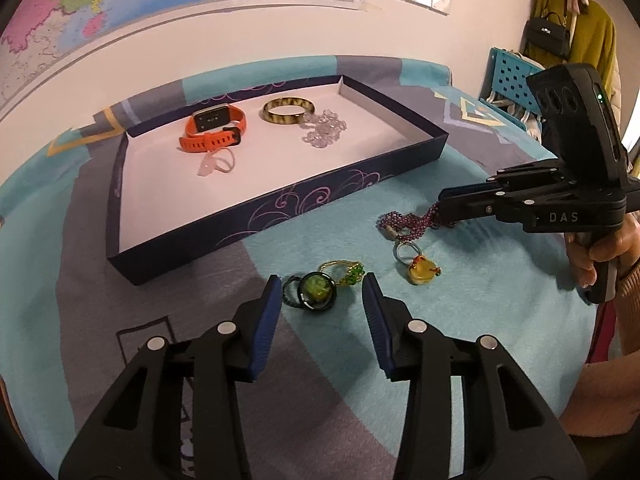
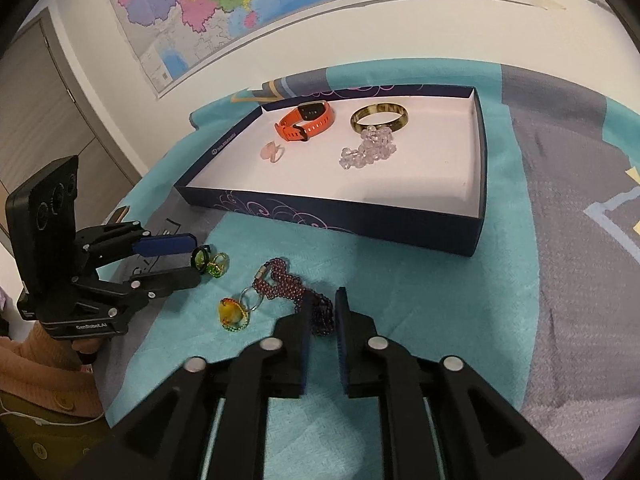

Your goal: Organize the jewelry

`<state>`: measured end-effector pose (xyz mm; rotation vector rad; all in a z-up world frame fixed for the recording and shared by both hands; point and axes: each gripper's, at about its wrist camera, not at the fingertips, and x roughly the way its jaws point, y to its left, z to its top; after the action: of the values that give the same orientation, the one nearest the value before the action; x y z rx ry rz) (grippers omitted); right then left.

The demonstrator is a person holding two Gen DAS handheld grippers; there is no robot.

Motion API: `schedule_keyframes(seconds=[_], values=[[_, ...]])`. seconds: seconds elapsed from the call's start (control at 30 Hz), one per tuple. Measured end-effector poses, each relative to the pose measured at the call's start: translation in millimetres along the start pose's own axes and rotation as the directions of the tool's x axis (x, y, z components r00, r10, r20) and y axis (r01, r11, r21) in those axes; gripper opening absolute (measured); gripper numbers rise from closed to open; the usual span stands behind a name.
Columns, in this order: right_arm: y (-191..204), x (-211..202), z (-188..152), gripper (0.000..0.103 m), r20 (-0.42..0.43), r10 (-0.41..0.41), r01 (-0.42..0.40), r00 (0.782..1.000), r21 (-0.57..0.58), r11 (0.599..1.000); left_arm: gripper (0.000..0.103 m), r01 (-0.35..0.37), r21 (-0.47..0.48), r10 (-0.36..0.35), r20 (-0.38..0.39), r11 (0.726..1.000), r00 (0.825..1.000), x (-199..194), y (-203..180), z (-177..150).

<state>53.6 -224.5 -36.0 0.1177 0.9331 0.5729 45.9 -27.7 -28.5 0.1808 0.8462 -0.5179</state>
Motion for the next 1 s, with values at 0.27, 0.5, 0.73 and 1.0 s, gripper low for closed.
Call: schedule_keyframes(seconds=[0.27, 0.5, 0.73, 1.0], values=[[0, 1, 2, 0.023, 0.006, 0.013, -0.013, 1.000, 0.001, 1.000, 0.021, -0.026, 0.007, 0.026, -0.029, 1.000, 0.999, 7, -1, 1], [6, -3, 1, 0.033, 0.015, 0.012, -0.012, 1.000, -0.030, 0.999, 0.021, -0.020, -0.026, 0.020, -0.003, 0.999, 1.000, -2, 3, -2], [17, 8, 7, 0.038, -0.021, -0.022, 0.020, 1.000, -0.094, 0.995, 0.021, -0.017, -0.058, 0.019, 0.025, 0.998, 1.000, -15, 10, -4], [22, 11, 9, 0.006, -0.034, -0.063, 0.057, 0.997, -0.142, 0.988, 0.021, -0.021, -0.079, 0.023, 0.029, 0.997, 0.999, -17, 16, -5]])
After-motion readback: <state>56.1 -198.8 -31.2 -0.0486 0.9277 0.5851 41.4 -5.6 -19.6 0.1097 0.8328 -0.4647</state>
